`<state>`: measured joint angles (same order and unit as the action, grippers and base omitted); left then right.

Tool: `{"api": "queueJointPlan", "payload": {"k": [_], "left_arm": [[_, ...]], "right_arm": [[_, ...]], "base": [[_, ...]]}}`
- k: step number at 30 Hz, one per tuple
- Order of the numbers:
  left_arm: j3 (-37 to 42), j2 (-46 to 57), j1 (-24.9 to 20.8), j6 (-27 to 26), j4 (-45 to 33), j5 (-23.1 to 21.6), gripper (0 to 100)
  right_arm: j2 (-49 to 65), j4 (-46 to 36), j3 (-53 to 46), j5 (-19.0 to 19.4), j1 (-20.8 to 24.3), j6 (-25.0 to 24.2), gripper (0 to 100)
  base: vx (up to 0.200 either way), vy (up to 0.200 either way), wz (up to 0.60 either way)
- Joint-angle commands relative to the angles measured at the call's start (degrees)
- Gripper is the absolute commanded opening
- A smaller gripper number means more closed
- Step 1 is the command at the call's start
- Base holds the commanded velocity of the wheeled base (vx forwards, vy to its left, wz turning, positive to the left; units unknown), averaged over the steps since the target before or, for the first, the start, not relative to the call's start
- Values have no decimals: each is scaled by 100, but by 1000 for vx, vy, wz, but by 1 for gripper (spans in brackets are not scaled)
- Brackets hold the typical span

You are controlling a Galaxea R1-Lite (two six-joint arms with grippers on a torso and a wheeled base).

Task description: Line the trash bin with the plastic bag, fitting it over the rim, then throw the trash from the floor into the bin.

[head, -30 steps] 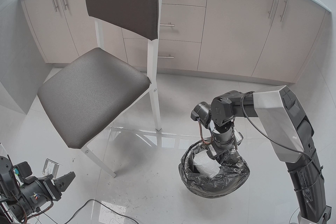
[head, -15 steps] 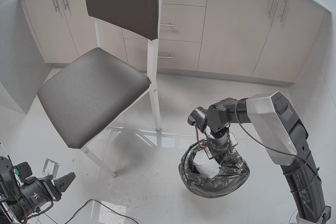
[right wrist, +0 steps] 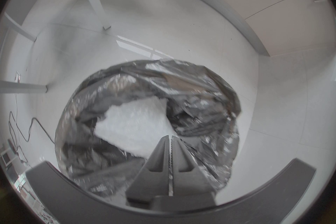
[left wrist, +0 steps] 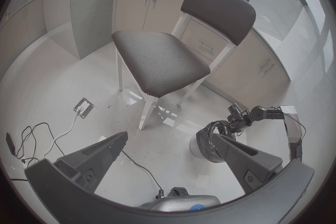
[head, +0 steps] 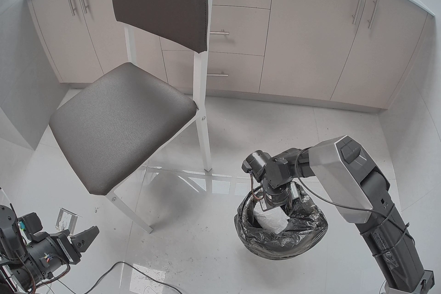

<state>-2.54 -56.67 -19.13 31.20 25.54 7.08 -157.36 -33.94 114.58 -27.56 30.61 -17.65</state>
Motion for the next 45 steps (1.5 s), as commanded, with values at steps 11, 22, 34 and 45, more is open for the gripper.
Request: {"api": "queueJointPlan", "payload": {"k": [11, 22, 34, 45], "left_arm": [[7, -19, -3, 9, -14, -155, 100], [-1, -19, 5, 9, -14, -163, 100], [-10, -10, 23, 141, -14, -383, 100], [-10, -10, 23, 141, -14, -383, 100]], "right_arm": [[-876, 1311, 1, 155, -11, 122, 0], [-1350, 1891, 1, 155, -161, 148, 0], [-1175, 1926, 1, 146, -178, 157, 0], [-252, 362, 1, 146, -134, -28, 0]], "base": [[0, 0, 0], [0, 0, 0], [0, 0, 0], [0, 0, 0]]}}
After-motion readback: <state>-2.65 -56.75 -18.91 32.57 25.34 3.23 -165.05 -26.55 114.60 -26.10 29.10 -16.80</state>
